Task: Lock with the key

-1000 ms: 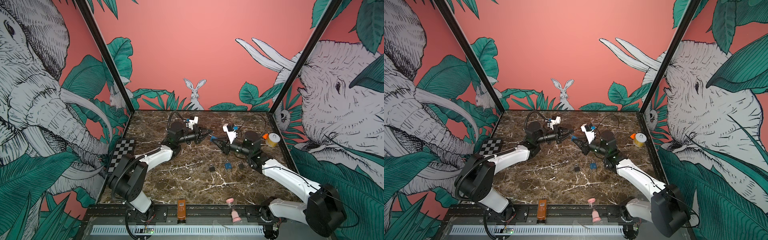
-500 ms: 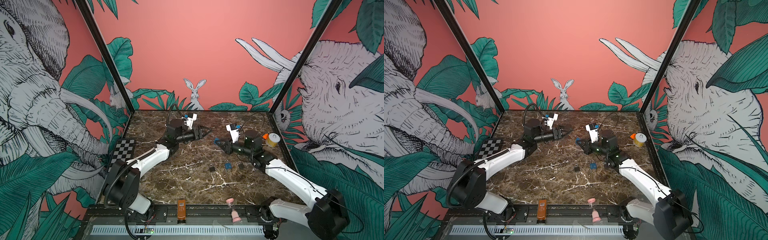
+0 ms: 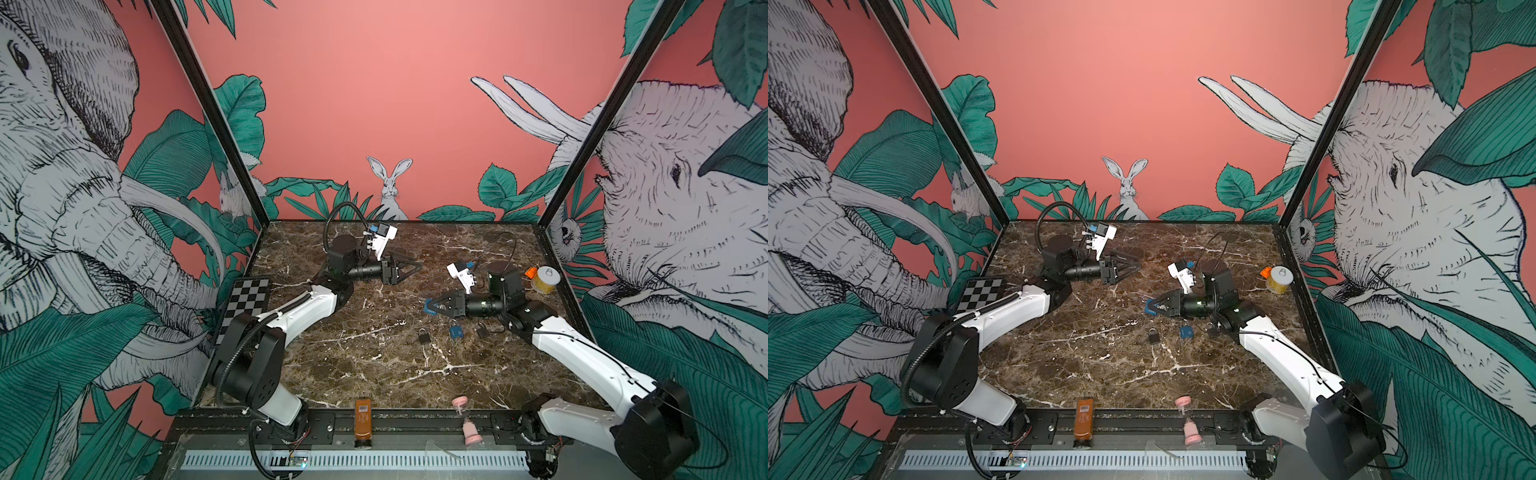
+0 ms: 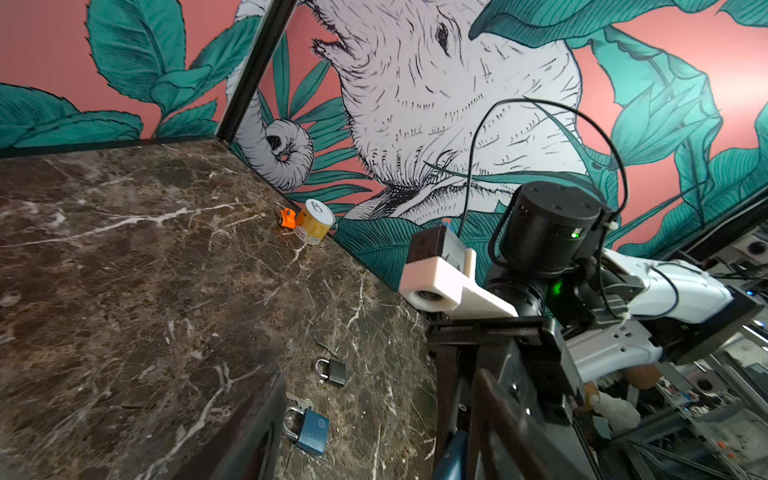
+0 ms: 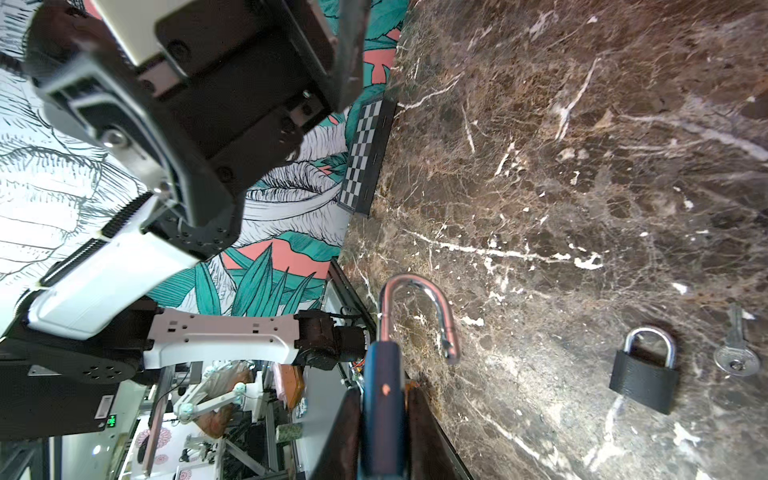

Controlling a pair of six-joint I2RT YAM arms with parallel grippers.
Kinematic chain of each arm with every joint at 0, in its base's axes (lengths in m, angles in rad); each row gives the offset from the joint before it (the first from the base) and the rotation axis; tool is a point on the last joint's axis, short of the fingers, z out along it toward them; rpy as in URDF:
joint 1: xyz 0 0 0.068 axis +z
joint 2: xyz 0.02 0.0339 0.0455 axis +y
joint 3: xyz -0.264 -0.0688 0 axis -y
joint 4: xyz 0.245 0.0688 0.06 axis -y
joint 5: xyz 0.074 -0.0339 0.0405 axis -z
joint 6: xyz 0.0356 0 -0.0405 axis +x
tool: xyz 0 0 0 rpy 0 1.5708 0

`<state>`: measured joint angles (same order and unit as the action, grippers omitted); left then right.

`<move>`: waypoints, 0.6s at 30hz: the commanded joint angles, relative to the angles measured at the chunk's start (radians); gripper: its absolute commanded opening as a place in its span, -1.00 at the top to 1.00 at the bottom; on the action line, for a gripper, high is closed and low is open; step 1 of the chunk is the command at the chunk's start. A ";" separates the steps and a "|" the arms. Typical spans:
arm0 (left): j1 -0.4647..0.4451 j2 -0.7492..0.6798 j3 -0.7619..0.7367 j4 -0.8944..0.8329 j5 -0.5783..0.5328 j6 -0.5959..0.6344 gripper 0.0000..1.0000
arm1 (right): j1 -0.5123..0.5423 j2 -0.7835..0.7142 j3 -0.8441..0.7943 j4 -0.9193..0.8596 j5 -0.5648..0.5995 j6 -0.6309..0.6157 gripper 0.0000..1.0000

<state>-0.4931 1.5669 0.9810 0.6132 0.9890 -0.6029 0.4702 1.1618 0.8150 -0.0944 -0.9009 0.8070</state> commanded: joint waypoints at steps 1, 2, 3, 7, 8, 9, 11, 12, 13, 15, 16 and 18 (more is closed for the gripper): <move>-0.021 0.010 -0.002 0.100 0.080 -0.029 -0.42 | -0.014 -0.027 0.004 0.091 -0.077 0.072 1.00; -0.028 0.014 -0.001 0.090 0.080 -0.024 -0.41 | -0.016 -0.023 0.003 0.103 -0.080 0.079 1.00; -0.033 0.017 -0.002 0.088 0.083 -0.022 -0.40 | -0.018 -0.017 0.003 0.120 -0.081 0.087 1.00; -0.046 0.031 -0.007 0.095 0.089 -0.034 -0.39 | -0.021 -0.003 -0.001 0.151 -0.080 0.101 1.00; -0.048 0.035 -0.011 0.108 0.089 -0.045 -0.38 | -0.024 -0.006 -0.006 0.156 -0.077 0.104 1.00; -0.048 0.041 -0.017 0.134 0.092 -0.062 -0.38 | -0.031 -0.010 -0.009 0.162 -0.072 0.108 1.00; -0.048 0.059 -0.028 0.210 0.104 -0.118 -0.37 | -0.040 -0.016 -0.025 0.199 -0.074 0.133 1.00; -0.048 0.070 -0.039 0.270 0.108 -0.159 -0.36 | -0.046 -0.017 -0.026 0.207 -0.074 0.143 1.00; -0.048 0.084 -0.047 0.341 0.112 -0.208 -0.36 | -0.052 -0.018 -0.028 0.212 -0.076 0.146 1.00; -0.048 0.118 -0.054 0.472 0.126 -0.307 -0.37 | -0.059 -0.019 -0.025 0.217 -0.080 0.151 1.00; -0.048 0.136 -0.054 0.533 0.129 -0.355 -0.36 | -0.064 -0.021 -0.025 0.226 -0.082 0.158 1.00; -0.048 0.169 -0.049 0.619 0.140 -0.430 -0.35 | -0.072 -0.021 -0.022 0.244 -0.083 0.173 1.00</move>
<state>-0.5407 1.7176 0.9432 1.0039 1.0920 -0.8753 0.4084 1.1622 0.7864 0.0456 -0.9554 0.9531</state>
